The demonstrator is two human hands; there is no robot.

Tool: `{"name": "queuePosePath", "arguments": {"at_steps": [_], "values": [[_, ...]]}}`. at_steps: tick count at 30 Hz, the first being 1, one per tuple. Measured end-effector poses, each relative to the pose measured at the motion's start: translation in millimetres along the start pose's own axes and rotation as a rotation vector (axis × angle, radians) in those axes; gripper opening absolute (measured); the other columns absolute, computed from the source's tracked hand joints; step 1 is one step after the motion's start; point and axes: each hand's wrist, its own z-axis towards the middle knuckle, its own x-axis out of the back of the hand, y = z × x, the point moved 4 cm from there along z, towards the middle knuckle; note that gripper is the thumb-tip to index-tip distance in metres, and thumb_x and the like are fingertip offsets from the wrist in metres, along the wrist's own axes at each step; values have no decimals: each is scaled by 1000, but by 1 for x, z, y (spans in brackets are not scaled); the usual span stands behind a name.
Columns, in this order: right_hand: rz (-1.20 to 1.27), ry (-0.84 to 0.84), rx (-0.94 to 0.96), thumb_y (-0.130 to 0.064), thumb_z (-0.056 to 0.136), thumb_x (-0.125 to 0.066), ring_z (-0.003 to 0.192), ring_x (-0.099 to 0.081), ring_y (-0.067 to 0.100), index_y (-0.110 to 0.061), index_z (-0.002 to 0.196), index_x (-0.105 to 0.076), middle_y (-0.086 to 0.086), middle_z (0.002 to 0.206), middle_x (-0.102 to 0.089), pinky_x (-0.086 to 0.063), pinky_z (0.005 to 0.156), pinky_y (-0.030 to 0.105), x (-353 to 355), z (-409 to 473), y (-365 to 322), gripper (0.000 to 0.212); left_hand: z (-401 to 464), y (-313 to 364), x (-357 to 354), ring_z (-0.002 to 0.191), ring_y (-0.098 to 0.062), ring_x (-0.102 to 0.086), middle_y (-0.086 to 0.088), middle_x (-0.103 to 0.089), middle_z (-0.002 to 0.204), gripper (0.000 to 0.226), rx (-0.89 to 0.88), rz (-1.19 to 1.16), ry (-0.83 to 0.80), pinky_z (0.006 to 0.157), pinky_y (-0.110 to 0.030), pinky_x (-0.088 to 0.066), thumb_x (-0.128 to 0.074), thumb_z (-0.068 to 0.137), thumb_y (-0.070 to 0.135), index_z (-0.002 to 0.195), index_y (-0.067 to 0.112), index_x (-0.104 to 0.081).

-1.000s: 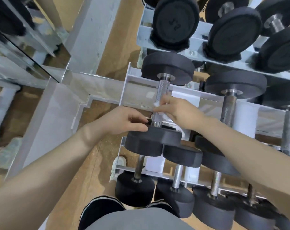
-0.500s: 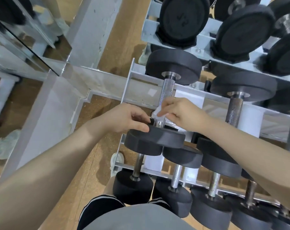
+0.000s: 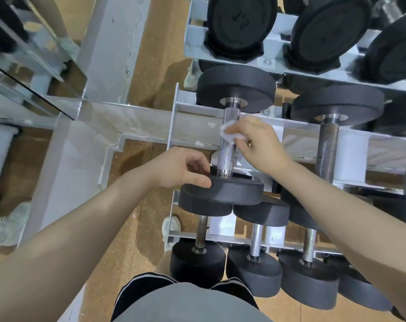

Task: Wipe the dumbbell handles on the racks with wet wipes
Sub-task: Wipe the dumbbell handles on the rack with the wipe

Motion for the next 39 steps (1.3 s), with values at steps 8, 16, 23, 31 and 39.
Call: {"name": "queuePosePath", "arguments": {"at_steps": [8, 16, 23, 31, 39], "values": [[179, -281, -184, 7, 80, -58, 77, -51, 2, -8, 93, -72, -16, 83, -55, -36, 70, 7, 7, -12, -4, 24, 9, 4, 1, 88, -11, -57, 7, -53, 111, 97, 11, -7, -138, 85, -32, -52, -75, 72, 25, 145, 39, -12], [471, 397, -640, 2, 78, -48, 83, -58, 18, -26, 73, -57, -8, 82, -61, -50, 85, 47, 0, 12, 23, 30, 12, 0, -5, 113, 0, -46, 25, -32, 132, 94, -76, -93, -190, 93, -12, -39, -74, 73, 22, 136, 50, -11], [345, 183, -440, -19, 81, -63, 90, -55, 16, -22, 82, -57, -13, 84, -57, -43, 83, 21, 7, 5, 17, 8, 11, 0, -5, 121, -1, -46, 13, -41, 138, 94, -68, -193, -212, 103, -24, -37, -75, 59, 44, 135, 55, -19], [311, 83, -367, 3, 81, -61, 65, -56, 18, -32, 66, -48, -2, 69, -57, -47, 69, 30, -2, -9, 19, 40, 31, 16, -4, 89, -10, -62, 0, -56, 113, 69, -21, -399, 119, 80, -24, -54, -65, 83, 11, 138, 36, -32], [476, 174, -598, -6, 77, -68, 62, -53, 10, -20, 61, -56, -9, 54, -57, -46, 68, 30, 8, -11, 23, 25, 30, 20, -11, 81, -7, -60, 8, -61, 91, 82, -31, -277, 218, 89, -29, -49, -71, 77, 9, 138, 42, -28]]}}
